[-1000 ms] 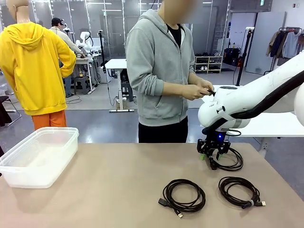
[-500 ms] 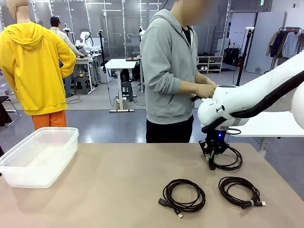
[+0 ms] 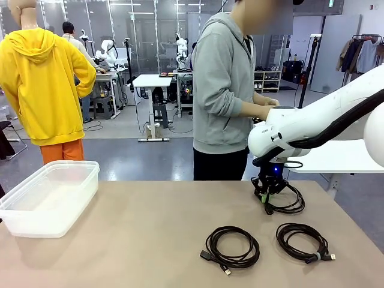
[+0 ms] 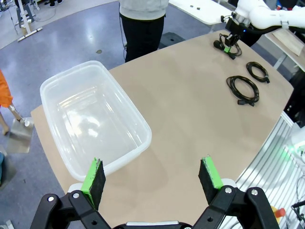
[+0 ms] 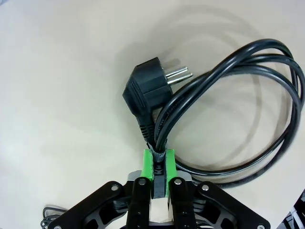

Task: Organize and store the cables.
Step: Place the Power Cable into the Organizing box.

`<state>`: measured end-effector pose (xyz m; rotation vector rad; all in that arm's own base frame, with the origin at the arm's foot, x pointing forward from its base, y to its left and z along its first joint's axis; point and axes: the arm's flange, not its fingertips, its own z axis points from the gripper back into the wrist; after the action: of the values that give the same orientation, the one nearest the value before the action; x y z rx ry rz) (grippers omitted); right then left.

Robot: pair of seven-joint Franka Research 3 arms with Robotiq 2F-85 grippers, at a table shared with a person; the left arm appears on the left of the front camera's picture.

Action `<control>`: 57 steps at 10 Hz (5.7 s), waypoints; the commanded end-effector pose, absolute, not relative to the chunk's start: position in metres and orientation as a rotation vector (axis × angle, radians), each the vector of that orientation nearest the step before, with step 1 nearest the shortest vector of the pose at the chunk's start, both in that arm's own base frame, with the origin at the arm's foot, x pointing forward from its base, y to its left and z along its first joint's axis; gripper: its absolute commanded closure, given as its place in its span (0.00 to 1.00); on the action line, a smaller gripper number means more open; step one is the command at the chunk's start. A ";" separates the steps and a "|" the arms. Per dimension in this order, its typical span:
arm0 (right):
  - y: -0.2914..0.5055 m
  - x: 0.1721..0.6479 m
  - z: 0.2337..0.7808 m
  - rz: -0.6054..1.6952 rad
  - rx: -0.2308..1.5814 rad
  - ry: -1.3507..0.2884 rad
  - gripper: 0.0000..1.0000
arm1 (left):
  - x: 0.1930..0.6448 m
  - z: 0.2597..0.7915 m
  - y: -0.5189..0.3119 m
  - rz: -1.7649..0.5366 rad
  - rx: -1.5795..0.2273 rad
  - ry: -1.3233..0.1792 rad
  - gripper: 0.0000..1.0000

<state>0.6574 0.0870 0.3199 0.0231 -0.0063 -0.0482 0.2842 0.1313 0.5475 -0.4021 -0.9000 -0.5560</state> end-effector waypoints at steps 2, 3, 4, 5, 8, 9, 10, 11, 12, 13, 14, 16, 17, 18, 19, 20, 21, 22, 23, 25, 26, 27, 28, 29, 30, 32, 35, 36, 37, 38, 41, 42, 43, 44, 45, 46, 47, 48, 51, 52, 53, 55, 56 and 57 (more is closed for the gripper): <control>0.081 0.654 0.360 -0.018 -0.002 -0.087 0.95 | 0.283 0.548 0.132 -0.570 -0.406 -0.907 0.00; 0.077 0.645 0.390 0.029 0.017 -0.106 0.95 | 0.283 0.548 0.132 -0.570 -0.406 -0.907 0.00; 0.074 0.637 0.420 0.083 0.046 -0.127 0.95 | 0.283 0.548 0.132 -0.570 -0.406 -0.907 0.00; 0.073 0.633 0.438 0.125 0.056 -0.127 0.95 | 0.283 0.548 0.132 -0.570 -0.406 -0.907 0.00; 0.102 0.632 0.466 0.292 0.056 -0.154 0.95 | 0.283 0.548 0.132 -0.570 -0.406 -0.907 0.00; 0.124 0.631 0.475 0.376 0.051 -0.168 0.95 | 0.283 0.548 0.132 -0.570 -0.406 -0.907 0.00; 0.149 0.629 0.481 0.473 0.049 -0.175 0.95 | 0.283 0.548 0.132 -0.570 -0.406 -0.907 0.00; 0.178 0.627 0.488 0.577 0.051 -0.177 0.95 | 0.283 0.548 0.132 -0.570 -0.406 -0.907 0.00; 0.207 0.627 0.493 0.609 0.062 -0.183 0.95 | 0.283 0.548 0.132 -0.570 -0.406 -0.907 0.00; 0.238 0.628 0.494 0.586 0.077 -0.174 0.95 | 0.283 0.548 0.132 -0.570 -0.406 -0.907 0.00; 0.262 0.629 0.490 0.567 0.076 -0.159 0.95 | 0.283 0.548 0.132 -0.570 -0.406 -0.907 0.00; 0.304 0.623 0.475 0.507 0.085 -0.141 0.95 | 0.283 0.548 0.132 -0.570 -0.406 -0.907 0.00; 0.330 0.617 0.463 0.482 0.086 -0.136 0.95 | 0.283 0.548 0.132 -0.570 -0.406 -0.907 0.00; 0.354 0.612 0.450 0.479 0.074 -0.128 0.95 | 0.283 0.548 0.132 -0.570 -0.406 -0.907 0.00; 0.377 0.611 0.433 0.444 0.068 -0.144 0.95 | 0.283 0.548 0.132 -0.570 -0.406 -0.907 0.00; 0.399 0.610 0.417 0.340 0.072 -0.166 0.95 | 0.283 0.548 0.132 -0.570 -0.406 -0.907 0.00; 0.413 0.609 0.404 0.335 0.075 -0.149 0.95 | 0.283 0.548 0.132 -0.570 -0.406 -0.907 0.00; 0.423 0.611 0.391 0.376 0.075 -0.118 0.95 | 0.283 0.548 0.132 -0.570 -0.406 -0.907 0.00; 0.429 0.611 0.380 0.430 0.112 -0.078 0.95 | 0.283 0.548 0.132 -0.570 -0.406 -0.907 0.00; 0.430 0.621 0.362 0.417 0.182 -0.005 0.95 | 0.283 0.548 0.132 -0.570 -0.406 -0.907 0.00; 0.431 0.624 0.359 0.362 0.206 -0.012 0.95 | 0.283 0.548 0.132 -0.570 -0.406 -0.907 0.00; 0.430 0.626 0.358 0.331 0.216 -0.016 0.75 | 0.283 0.548 0.132 -0.570 -0.406 -0.907 0.00; 0.427 0.626 0.357 0.314 0.228 -0.023 0.43 | 0.283 0.548 0.132 -0.570 -0.406 -0.907 0.00; 0.423 0.625 0.357 0.311 0.239 -0.026 0.19 | 0.283 0.548 0.132 -0.570 -0.406 -0.907 0.00; 0.418 0.623 0.359 0.309 0.248 -0.043 0.29 | 0.283 0.548 0.132 -0.570 -0.406 -0.907 0.00; 0.403 0.618 0.373 0.308 0.276 -0.093 0.00 | 0.283 0.548 0.132 -0.570 -0.406 -0.907 0.00; 0.337 0.594 0.409 0.399 0.327 -0.141 0.00 | 0.283 0.548 0.132 -0.570 -0.406 -0.907 0.00; 0.310 0.584 0.419 0.441 0.316 -0.137 0.00 | 0.283 0.548 0.132 -0.570 -0.406 -0.907 0.00; 0.275 0.574 0.430 0.493 0.312 -0.161 0.00 | 0.283 0.548 0.132 -0.570 -0.406 -0.907 0.00; 0.235 0.565 0.441 0.569 0.336 -0.197 0.00 | 0.283 0.548 0.132 -0.570 -0.406 -0.907 0.00; 0.109 0.546 0.479 0.598 0.473 -0.341 0.00 | 0.283 0.548 0.132 -0.570 -0.406 -0.907 0.00; 0.077 0.539 0.487 0.602 0.492 -0.376 0.00 | 0.283 0.548 0.132 -0.570 -0.406 -0.907 0.00; 0.044 0.529 0.495 0.628 0.507 -0.400 0.00 | 0.283 0.548 0.132 -0.570 -0.406 -0.907 0.00; 0.006 0.508 0.500 0.708 0.515 -0.424 0.00 | 0.283 0.548 0.132 -0.570 -0.406 -0.907 0.00; -0.029 0.490 0.498 0.771 0.522 -0.467 0.00 | 0.283 0.548 0.132 -0.570 -0.406 -0.907 0.00; -0.062 0.473 0.492 0.814 0.545 -0.523 0.00 | 0.283 0.548 0.132 -0.570 -0.406 -0.907 0.00; -0.096 0.459 0.484 0.864 0.551 -0.564 0.00 | 0.283 0.548 0.132 -0.570 -0.406 -0.907 0.00; -0.128 0.445 0.477 0.911 0.625 -0.600 0.00 | 0.283 0.548 0.132 -0.570 -0.406 -0.907 0.00; -0.194 0.400 0.446 1.083 0.631 -0.850 0.00 | 0.283 0.548 0.132 -0.570 -0.406 -0.907 0.00; -0.200 0.396 0.433 1.103 0.624 -0.922 0.00 | 0.283 0.548 0.132 -0.570 -0.406 -0.907 0.00; -0.202 0.405 0.426 1.110 0.648 -0.964 0.00 | 0.284 0.548 0.131 -0.556 -0.400 -0.900 0.00; -0.203 0.390 0.451 1.056 0.587 -0.828 0.00 | 0.308 0.560 0.070 -0.543 -0.251 -0.895 0.00; -0.203 0.390 0.451 1.056 0.587 -0.828 0.00 | 0.319 0.565 0.033 -0.510 -0.266 -0.863 0.00; -0.203 0.390 0.451 1.056 0.587 -0.828 0.00 | 0.333 0.562 -0.008 -0.490 -0.228 -0.811 0.00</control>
<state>0.3929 -0.2047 0.4445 0.5861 -0.8647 1.0728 0.3181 0.0304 0.5714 -0.2509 -0.8583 -0.5444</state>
